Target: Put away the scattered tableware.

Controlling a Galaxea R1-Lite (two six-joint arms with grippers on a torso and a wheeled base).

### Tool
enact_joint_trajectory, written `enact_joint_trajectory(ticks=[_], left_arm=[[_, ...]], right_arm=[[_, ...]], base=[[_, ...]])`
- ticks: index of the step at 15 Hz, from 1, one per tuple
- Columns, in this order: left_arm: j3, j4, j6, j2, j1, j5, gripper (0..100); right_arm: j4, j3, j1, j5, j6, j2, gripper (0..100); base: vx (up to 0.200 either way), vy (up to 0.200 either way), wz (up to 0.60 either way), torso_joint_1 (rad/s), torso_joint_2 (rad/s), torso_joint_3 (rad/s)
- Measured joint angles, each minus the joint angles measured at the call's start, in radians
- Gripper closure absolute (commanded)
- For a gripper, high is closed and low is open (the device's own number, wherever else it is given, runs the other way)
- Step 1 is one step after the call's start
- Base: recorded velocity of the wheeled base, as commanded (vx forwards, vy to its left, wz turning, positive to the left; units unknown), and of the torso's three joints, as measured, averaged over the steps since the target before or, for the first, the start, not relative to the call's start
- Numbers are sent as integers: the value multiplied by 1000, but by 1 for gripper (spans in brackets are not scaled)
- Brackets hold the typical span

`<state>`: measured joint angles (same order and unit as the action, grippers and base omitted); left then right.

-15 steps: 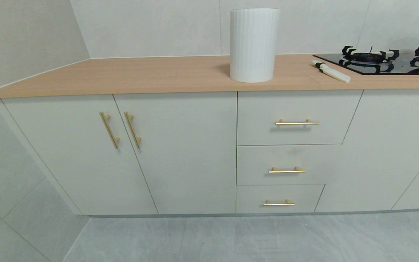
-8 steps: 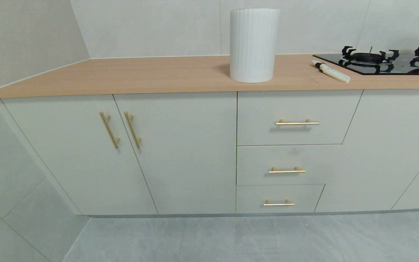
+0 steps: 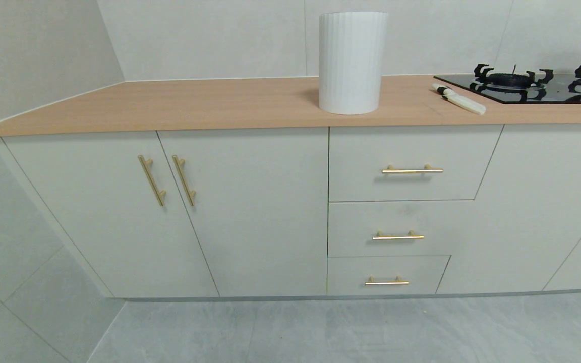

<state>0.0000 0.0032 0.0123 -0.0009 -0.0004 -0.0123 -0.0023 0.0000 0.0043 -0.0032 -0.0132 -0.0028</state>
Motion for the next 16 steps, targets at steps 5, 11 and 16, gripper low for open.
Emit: enact_joint_trajectory(ticks=[5, 11, 16], left_arm=[[0, 0, 2, 0, 0, 0, 0], [0, 0, 1, 0, 0, 0, 0], [0, 0, 1, 0, 0, 0, 0]], right_arm=[[1, 0, 0, 0, 0, 0, 0], [1, 0, 0, 0, 0, 0, 0], [1, 0, 0, 0, 0, 0, 0]], base=[[120, 0, 0, 0, 0, 2], [200, 0, 0, 2, 2, 2], [200, 0, 0, 4, 1, 3]])
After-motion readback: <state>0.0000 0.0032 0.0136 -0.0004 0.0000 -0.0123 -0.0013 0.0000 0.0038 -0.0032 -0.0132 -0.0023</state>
